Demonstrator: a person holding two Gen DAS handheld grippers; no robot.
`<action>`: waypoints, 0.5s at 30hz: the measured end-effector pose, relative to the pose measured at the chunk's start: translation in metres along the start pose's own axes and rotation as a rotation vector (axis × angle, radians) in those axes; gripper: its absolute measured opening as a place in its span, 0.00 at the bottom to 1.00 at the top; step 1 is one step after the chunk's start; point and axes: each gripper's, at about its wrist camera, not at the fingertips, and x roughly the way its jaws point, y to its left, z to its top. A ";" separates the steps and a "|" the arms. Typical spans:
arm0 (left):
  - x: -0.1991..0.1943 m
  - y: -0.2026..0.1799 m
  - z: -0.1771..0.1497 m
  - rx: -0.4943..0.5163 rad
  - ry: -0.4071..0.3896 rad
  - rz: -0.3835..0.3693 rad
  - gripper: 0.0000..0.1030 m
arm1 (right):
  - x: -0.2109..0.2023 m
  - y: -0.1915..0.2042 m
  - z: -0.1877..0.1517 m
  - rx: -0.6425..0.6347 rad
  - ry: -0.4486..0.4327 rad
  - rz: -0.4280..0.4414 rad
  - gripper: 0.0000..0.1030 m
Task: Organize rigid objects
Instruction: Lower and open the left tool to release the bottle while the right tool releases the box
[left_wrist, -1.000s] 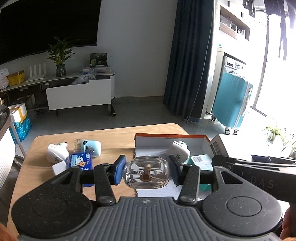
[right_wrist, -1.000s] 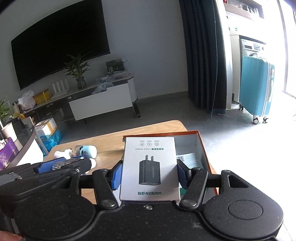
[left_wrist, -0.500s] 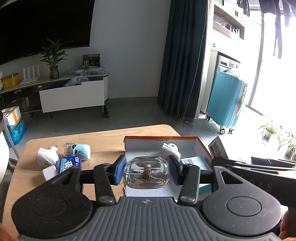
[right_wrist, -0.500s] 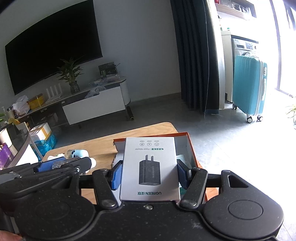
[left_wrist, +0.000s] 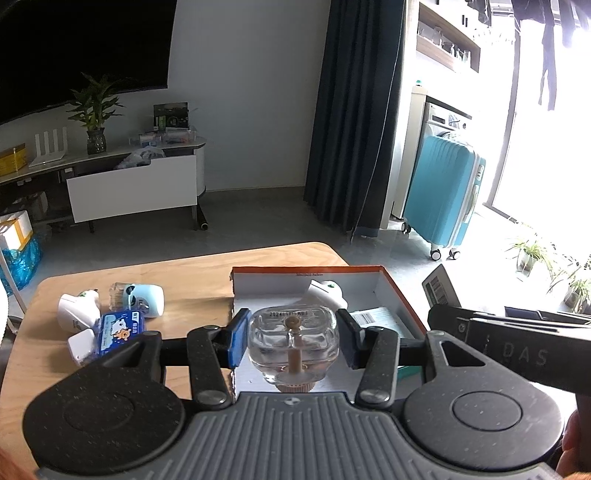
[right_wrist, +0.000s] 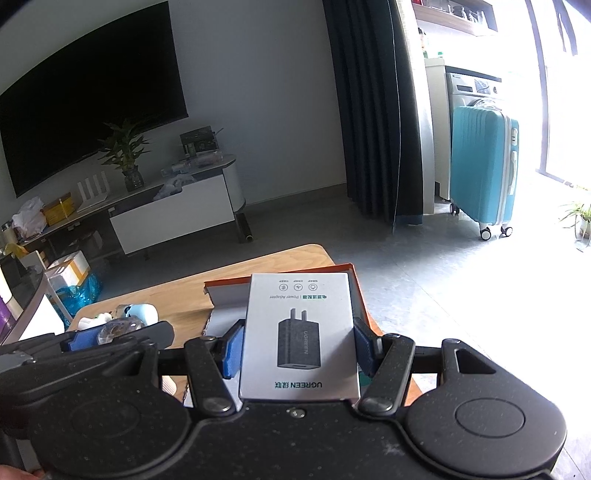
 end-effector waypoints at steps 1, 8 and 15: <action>0.001 -0.001 0.000 0.001 0.001 -0.002 0.48 | 0.000 -0.001 0.000 0.000 0.000 -0.001 0.69; 0.005 -0.005 0.000 0.005 0.009 -0.010 0.48 | 0.005 0.001 0.003 -0.006 0.002 -0.003 0.69; 0.008 -0.007 0.000 0.005 0.019 -0.012 0.48 | 0.008 0.000 0.003 -0.018 0.003 0.000 0.69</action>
